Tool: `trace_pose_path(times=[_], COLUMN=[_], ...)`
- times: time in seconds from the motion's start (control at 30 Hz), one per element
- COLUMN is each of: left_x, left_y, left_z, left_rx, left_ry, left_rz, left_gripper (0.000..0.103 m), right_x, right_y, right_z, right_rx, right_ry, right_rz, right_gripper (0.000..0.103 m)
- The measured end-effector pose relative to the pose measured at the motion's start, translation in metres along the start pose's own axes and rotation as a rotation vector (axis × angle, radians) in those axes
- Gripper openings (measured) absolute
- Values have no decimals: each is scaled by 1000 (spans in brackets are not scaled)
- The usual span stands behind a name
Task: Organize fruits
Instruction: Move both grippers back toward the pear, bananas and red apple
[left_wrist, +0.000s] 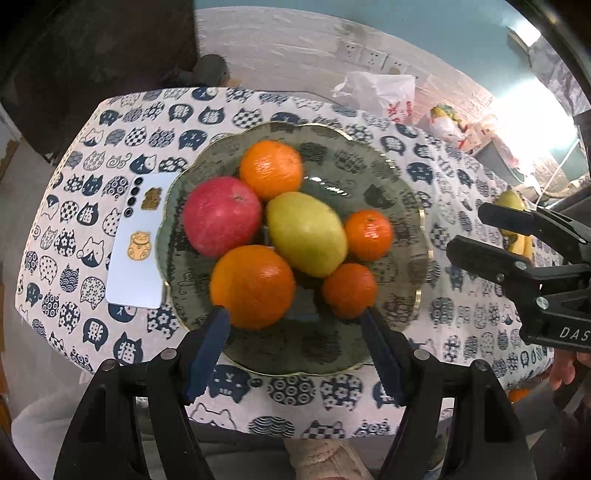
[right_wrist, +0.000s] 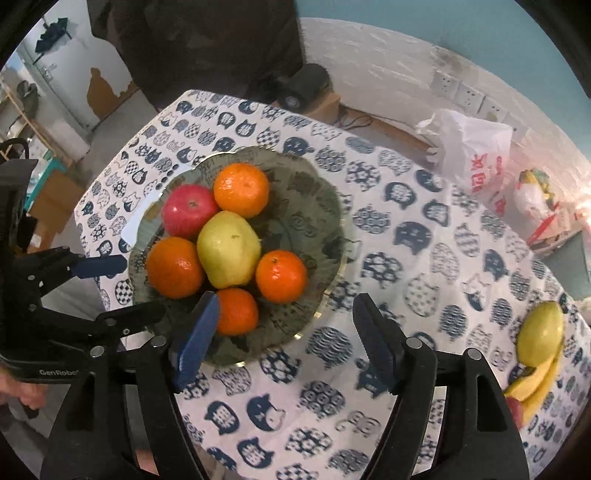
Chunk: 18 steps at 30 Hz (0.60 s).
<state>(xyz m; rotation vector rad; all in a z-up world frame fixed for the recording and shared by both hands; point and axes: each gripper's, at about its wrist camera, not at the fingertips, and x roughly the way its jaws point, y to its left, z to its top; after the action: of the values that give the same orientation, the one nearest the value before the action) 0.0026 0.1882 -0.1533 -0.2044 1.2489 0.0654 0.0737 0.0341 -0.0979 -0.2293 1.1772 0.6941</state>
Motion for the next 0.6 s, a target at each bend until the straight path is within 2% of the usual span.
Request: trace_pose_path(times=[0.13, 0.23, 0.4, 0.6], left_x=[-9, -16, -23, -32], left_y=[-14, -25, -47, -81], left_z=[1, 2, 5, 5], left_rx=[18, 34, 68, 144], left_ry=[-14, -29, -38, -53], left_rz=[-16, -20, -27, -25], left_gripper=[76, 80, 80, 81], right_x=[-16, -27, -46, -71], right_y=[-15, -26, -47, -70], right_z=[-8, -14, -28, -48], right_rx=[23, 41, 76, 86], right_ry=[-8, -15, -29, -52], right_rz=[-37, -55, -83, -144], right_gripper=[78, 78, 79, 79])
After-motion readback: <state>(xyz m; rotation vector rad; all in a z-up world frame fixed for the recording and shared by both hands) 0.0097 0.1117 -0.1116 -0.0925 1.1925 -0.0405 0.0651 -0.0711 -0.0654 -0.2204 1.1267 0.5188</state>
